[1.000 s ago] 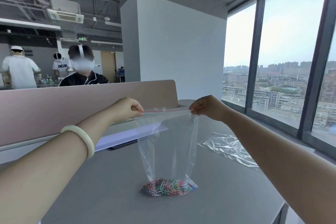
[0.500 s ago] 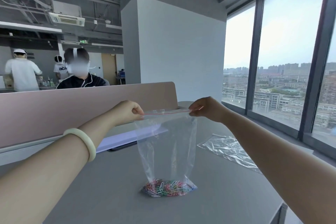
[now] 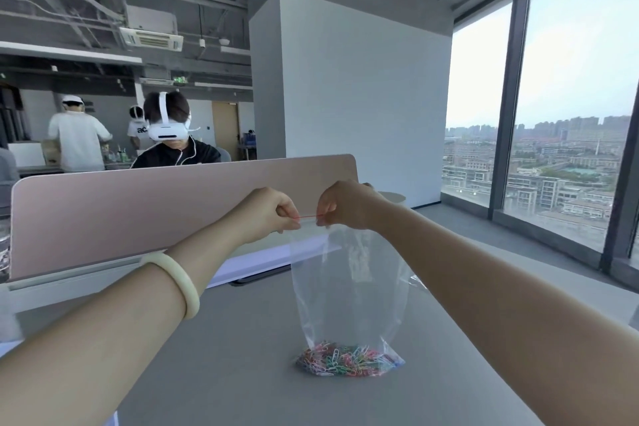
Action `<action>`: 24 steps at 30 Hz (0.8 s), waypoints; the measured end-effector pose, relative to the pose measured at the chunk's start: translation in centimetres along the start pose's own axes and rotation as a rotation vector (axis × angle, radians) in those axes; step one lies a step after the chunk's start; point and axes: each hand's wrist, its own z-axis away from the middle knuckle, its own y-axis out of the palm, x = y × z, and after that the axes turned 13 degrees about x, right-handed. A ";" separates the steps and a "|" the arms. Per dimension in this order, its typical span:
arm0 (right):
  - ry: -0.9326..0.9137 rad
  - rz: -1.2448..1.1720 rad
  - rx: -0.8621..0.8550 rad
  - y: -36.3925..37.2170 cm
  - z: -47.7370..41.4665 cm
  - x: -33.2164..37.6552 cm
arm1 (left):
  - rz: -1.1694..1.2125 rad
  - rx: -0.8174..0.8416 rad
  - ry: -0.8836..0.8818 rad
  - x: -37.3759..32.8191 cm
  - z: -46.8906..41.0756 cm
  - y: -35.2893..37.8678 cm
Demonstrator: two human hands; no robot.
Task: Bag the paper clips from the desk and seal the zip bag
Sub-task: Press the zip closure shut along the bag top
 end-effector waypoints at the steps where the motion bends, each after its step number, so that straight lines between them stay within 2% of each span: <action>1: -0.001 -0.016 -0.004 0.0 0.0 -0.1 | 0.004 -0.001 -0.007 0.3 0.2 -0.1; 12: -0.018 -0.104 0.018 -0.1 0.0 0.2 | 0.096 -0.015 0.018 0.7 0.4 0.1; 24: -0.081 -0.076 -0.007 0.4 -0.3 1.0 | 0.044 -0.034 0.041 -0.3 0.4 0.5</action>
